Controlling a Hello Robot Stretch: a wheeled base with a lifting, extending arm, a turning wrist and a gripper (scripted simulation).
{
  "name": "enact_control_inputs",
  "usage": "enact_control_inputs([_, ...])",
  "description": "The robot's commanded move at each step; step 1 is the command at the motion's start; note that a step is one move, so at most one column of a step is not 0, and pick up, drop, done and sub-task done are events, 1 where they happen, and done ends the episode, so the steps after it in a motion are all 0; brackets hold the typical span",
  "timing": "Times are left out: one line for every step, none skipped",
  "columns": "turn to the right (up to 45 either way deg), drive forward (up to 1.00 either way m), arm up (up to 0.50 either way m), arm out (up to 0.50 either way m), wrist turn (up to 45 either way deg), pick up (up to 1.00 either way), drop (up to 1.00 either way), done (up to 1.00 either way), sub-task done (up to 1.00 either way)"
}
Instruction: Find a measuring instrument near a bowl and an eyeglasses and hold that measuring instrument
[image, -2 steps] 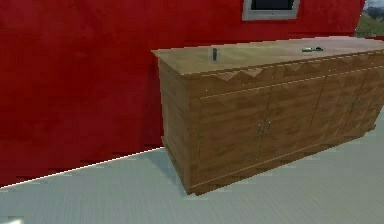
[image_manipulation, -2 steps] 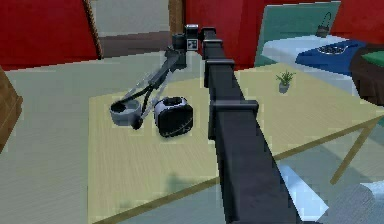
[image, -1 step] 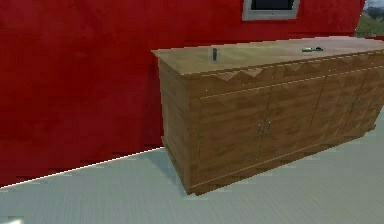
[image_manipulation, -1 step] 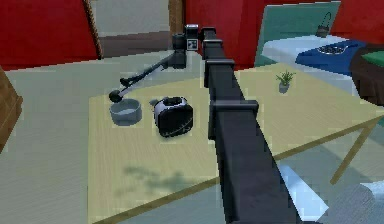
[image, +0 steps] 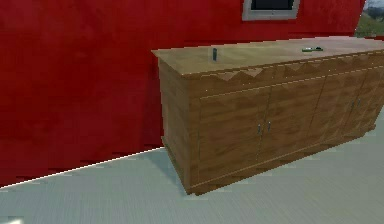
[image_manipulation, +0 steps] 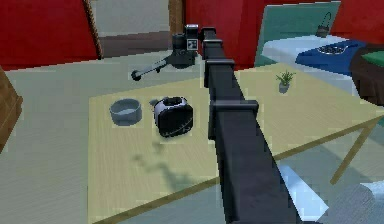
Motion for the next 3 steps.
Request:
enact_control_inputs([0.0,0.0,0.0,0.0,6.0,0.0,0.0,0.0,0.0])
enact_control_inputs([0.0,0.0,-0.3,0.0,0.0,0.0,0.0,0.0,0.0])
enact_control_inputs([0.0,0.0,0.0,0.0,0.0,1.0,0.0,0.0,0.0])
